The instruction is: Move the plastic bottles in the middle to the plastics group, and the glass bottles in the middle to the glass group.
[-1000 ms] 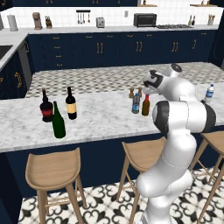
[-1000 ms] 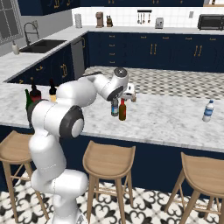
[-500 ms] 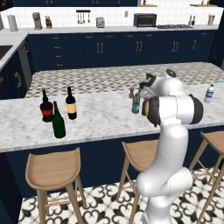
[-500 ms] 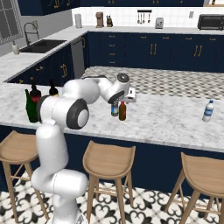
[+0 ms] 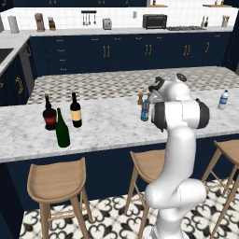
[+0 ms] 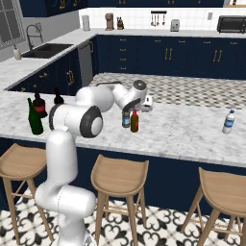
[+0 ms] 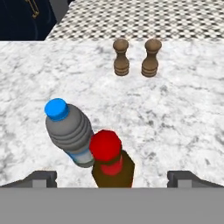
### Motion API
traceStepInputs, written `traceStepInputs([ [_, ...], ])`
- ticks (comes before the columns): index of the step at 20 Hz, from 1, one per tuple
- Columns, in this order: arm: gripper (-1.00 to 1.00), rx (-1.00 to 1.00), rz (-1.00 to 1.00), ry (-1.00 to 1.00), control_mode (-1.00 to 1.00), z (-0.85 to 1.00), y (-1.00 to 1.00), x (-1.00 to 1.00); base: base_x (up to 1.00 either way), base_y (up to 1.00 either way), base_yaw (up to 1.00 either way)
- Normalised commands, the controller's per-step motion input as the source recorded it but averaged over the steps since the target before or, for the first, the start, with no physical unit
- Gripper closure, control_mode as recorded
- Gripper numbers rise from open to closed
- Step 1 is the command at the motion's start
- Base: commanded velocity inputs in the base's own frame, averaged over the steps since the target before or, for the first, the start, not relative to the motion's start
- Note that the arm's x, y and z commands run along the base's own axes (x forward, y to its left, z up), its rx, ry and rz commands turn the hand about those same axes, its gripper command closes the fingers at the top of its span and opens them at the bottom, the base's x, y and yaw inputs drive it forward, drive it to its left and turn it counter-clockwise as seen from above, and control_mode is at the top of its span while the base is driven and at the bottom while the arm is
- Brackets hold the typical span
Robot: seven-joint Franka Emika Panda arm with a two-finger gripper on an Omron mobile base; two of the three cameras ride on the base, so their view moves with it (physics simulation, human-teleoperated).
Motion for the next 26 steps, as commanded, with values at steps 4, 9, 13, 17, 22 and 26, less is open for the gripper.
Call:
traceStepInputs([
  [4,-1.00,0.00,0.00,0.00,-1.00,-0.18,0.00,0.24,0.00,0.00,0.00],
  [9,-1.00,0.00,0.00,0.00,-1.00,-0.23,0.00,0.28,0.00,0.00,0.00],
  [13,-1.00,0.00,0.00,0.00,-1.00,-0.01,0.00,0.24,0.00,0.00,0.00],
  [17,-1.00,0.00,0.00,0.00,-1.00,-0.02,0.03,0.18,0.00,0.00,0.00],
  [22,1.00,0.00,0.00,0.01,-1.00,-0.08,0.03,0.05,0.00,0.00,0.00],
  [26,1.00,0.00,0.00,0.01,-1.00,-0.06,0.03,0.00,0.00,0.00,0.00],
])
